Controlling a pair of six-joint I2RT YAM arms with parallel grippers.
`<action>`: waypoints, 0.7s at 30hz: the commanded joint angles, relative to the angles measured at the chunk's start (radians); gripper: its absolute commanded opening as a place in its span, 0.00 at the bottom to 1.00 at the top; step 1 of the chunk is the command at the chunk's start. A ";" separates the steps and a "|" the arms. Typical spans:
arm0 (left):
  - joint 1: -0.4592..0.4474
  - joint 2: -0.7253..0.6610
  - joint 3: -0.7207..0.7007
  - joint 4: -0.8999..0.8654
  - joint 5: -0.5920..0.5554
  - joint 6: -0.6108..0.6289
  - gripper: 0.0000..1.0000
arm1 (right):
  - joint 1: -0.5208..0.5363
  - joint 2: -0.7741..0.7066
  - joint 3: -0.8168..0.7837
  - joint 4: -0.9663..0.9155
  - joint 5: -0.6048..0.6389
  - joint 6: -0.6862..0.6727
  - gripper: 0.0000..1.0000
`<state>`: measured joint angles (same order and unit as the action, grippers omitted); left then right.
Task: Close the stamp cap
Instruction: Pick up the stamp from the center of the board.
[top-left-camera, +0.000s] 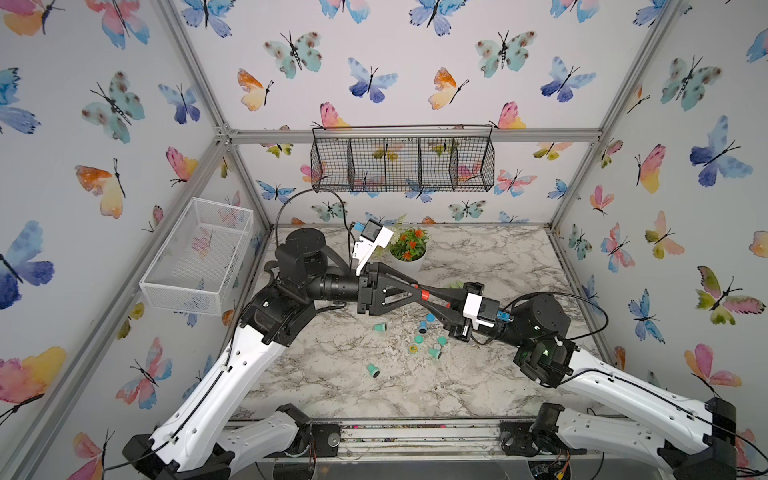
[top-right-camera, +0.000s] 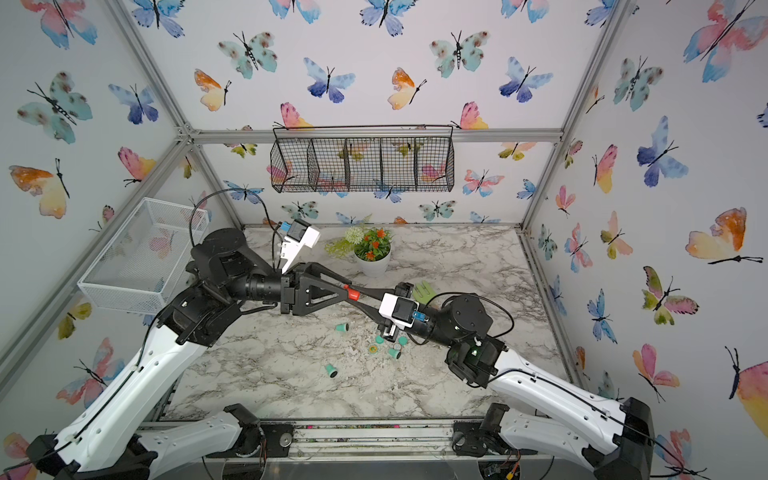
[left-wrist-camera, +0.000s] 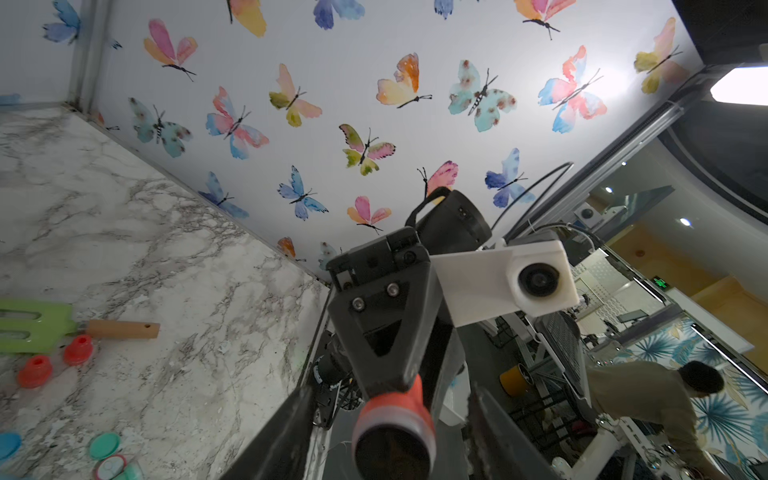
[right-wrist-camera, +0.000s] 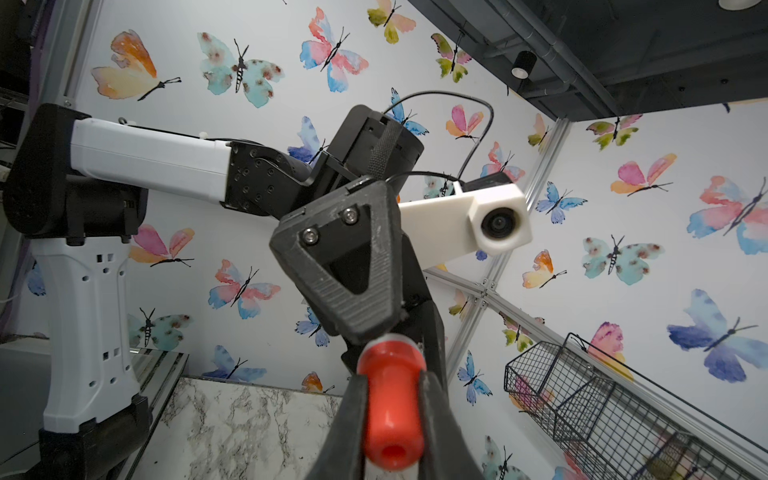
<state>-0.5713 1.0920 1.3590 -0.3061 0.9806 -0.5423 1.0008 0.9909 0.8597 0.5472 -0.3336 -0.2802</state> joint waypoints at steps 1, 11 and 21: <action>0.070 0.012 0.002 -0.101 -0.136 0.066 0.63 | 0.002 -0.023 0.012 -0.137 0.111 0.029 0.06; 0.243 0.053 -0.167 -0.153 -0.240 0.115 0.60 | 0.002 0.042 0.052 -0.458 0.306 0.127 0.03; 0.162 0.110 -0.251 -0.199 -0.396 0.179 0.54 | -0.047 0.214 0.104 -0.751 0.461 0.280 0.02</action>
<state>-0.3511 1.1923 1.1133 -0.4835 0.6651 -0.4004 0.9859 1.1934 0.9474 -0.0868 0.0589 -0.0875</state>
